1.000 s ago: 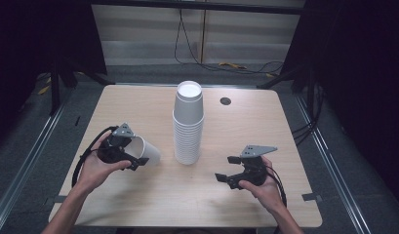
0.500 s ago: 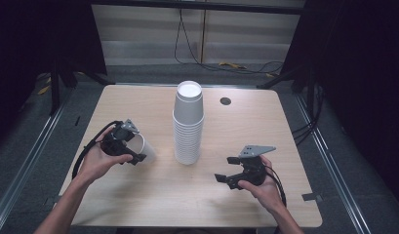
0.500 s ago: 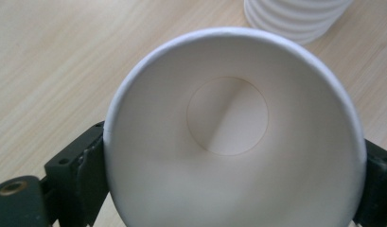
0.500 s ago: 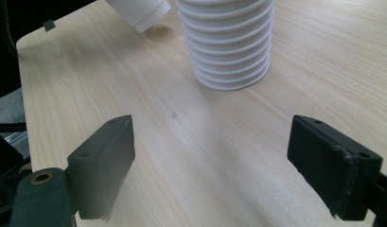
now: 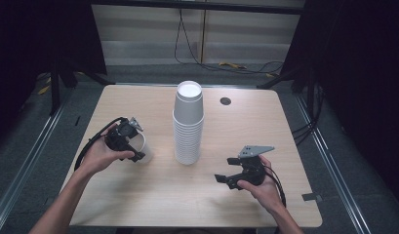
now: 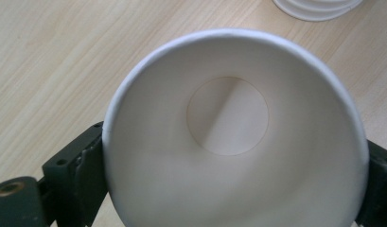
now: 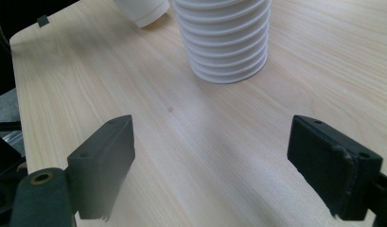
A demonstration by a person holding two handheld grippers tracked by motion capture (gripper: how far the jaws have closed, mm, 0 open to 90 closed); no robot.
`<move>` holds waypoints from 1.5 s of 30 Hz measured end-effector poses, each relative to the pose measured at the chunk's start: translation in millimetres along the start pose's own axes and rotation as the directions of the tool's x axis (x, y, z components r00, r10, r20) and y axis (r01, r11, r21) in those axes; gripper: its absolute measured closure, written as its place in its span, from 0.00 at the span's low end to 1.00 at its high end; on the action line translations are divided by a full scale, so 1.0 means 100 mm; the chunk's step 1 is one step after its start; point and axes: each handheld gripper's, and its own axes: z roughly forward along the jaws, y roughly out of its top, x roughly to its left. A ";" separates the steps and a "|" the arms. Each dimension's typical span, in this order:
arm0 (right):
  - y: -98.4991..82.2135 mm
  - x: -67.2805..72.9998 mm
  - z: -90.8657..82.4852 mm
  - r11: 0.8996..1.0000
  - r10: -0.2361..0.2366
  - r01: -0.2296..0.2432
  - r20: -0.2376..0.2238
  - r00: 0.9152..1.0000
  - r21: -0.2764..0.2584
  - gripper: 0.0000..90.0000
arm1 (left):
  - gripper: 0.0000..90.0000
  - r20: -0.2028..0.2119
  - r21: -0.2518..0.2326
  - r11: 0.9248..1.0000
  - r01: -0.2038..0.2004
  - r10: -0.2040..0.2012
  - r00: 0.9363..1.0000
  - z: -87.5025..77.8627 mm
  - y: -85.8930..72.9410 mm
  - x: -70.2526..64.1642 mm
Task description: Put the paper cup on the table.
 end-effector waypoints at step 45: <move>-0.01 0.03 0.02 1.000 -0.015 0.015 0.019 1.000 0.018 0.19 | 0.18 0.034 -0.150 0.986 0.072 -0.068 0.997 0.31 -0.33 0.05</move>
